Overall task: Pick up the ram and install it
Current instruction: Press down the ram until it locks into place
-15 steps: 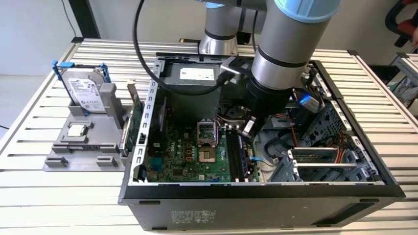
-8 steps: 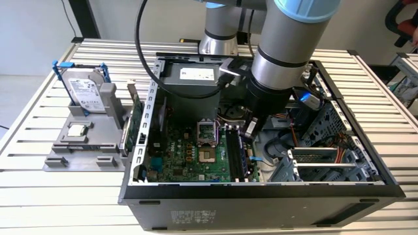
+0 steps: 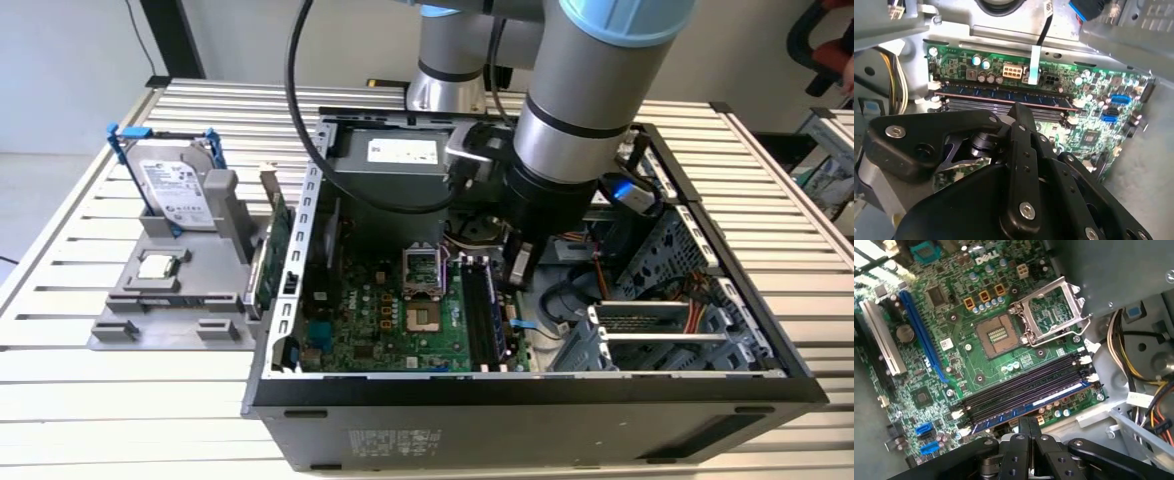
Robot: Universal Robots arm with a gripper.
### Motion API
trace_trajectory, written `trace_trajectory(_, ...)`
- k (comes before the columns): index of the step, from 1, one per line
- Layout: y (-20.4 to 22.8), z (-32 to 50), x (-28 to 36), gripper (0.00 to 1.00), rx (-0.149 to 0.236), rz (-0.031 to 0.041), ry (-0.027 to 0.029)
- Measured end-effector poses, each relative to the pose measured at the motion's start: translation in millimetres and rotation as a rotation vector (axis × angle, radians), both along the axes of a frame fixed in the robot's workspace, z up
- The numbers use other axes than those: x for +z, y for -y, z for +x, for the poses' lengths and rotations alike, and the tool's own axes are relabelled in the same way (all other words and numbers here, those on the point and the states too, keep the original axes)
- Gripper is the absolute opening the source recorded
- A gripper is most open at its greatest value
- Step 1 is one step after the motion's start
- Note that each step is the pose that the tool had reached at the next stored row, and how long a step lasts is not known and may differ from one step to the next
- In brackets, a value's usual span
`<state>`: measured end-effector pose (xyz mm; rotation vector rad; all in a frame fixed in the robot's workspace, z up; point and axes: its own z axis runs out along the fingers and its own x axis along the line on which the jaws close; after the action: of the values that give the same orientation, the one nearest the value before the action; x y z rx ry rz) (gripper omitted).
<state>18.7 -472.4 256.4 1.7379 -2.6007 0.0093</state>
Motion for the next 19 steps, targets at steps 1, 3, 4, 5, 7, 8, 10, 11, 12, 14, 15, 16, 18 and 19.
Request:
trace_trajectory(1, 0.0, 0.0, 0.0, 0.00, 0.018, 0.0003, 0.0000)
trace_trajectory(3, 0.0, 0.0, -0.2, 0.00, 0.055, 0.0006, 0.0001)
trace_trajectory(4, 0.0, 0.0, -0.2, 0.00, 0.073, 0.0006, 0.0001)
trace_trajectory(5, -0.1, 0.0, -0.3, 0.00, 0.091, 0.0006, 0.0000)
trace_trajectory(7, -0.2, 0.0, -0.6, 0.00, 0.124, 0.0006, 0.0000)
trace_trajectory(8, -0.2, 0.0, -0.7, 0.00, 0.142, 0.0006, 0.0000)
trace_trajectory(10, -0.5, 0.0, -1.1, 0.00, 0.175, 0.0007, 0.0001)
trace_trajectory(11, -0.6, 0.0, -1.2, 0.00, 0.189, 0.0007, 0.0000)
trace_trajectory(12, -0.8, 0.0, -1.3, 0.00, 0.205, 0.0007, 0.0000)
trace_trajectory(14, -1.1, 0.0, -1.3, 0.00, 0.238, 0.0006, 0.0000)
trace_trajectory(15, -1.2, 0.0, -1.4, 0.00, 0.253, 0.0006, 0.0000)
trace_trajectory(16, -1.3, 0.0, -1.4, 0.00, 0.268, 0.0006, 0.0000)
trace_trajectory(18, -1.5, 0.0, -1.4, 0.00, 0.292, 0.0006, 0.0000)
trace_trajectory(19, -1.5, 0.0, -1.4, 0.00, 0.302, 0.0006, 0.0000)
